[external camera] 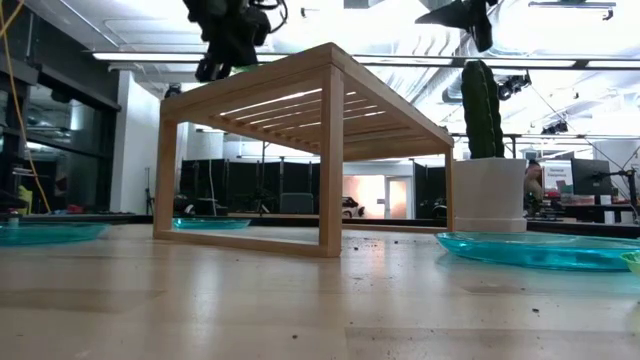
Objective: Place and stack plates onto a shelf
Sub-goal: Put the green plate on the shelf, then stack the blue plate on top of the blue plate on the shelf
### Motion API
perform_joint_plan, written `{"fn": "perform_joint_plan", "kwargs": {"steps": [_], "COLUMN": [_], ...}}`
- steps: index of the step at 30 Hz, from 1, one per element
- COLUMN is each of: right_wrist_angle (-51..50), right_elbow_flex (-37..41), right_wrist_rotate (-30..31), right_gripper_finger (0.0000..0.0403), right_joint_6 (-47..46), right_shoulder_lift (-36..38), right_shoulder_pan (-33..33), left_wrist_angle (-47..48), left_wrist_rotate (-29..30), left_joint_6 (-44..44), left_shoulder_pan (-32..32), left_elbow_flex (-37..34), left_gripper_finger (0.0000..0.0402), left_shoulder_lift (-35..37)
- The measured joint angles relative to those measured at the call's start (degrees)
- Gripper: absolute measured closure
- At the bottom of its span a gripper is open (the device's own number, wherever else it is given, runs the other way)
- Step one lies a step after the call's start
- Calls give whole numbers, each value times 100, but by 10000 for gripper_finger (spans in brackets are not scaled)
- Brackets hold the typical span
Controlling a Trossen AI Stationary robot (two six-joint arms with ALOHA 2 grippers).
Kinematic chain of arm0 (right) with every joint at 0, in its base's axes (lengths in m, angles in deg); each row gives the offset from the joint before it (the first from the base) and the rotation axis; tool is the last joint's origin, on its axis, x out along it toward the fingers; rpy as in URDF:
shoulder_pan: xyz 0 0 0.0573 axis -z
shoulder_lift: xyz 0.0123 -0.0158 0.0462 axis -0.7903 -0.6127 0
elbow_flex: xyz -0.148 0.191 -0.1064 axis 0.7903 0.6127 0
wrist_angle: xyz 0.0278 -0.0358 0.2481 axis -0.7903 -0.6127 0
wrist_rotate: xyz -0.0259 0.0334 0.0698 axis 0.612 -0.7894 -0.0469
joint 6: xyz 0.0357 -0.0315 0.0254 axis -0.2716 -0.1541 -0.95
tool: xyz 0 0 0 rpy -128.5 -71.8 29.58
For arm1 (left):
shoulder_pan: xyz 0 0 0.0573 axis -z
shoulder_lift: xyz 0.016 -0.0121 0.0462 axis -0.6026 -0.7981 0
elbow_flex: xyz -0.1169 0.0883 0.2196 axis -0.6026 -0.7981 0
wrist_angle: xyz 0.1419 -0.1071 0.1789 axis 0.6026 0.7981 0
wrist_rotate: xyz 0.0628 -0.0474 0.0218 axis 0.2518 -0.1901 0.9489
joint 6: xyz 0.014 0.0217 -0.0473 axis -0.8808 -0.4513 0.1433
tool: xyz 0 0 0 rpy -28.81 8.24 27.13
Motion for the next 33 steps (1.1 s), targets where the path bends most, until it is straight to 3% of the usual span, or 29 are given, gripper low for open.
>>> {"fn": "perform_joint_plan", "kwargs": {"steps": [6, 14, 20, 29, 33], "right_wrist_angle": [-58, -58, -56, -13, 82], "right_elbow_flex": [0, 1, -1, 0, -1], "right_wrist_rotate": [99, 100, 102, 104, 96], "right_gripper_finger": [231, 231, 231, 231, 231], "right_joint_6": [-47, -60, -61, -132, -148], "right_shoulder_lift": [37, 19, 19, 18, 17], "right_shoulder_pan": [0, 2, 1, 2, 2], "left_wrist_angle": [-479, -437, -429, -440, -661], "left_wrist_rotate": [39, 120, 624, 661, 677], "left_joint_6": [174, -28, -91, -469, -645], "left_shoulder_pan": [-18, -4, -17, -172, -427], "left_elbow_flex": [-327, -342, -342, -156, 84], "left_gripper_finger": [401, 391, 353, 282, 266], "left_shoulder_lift": [-39, -88, -85, -32, 401]}}
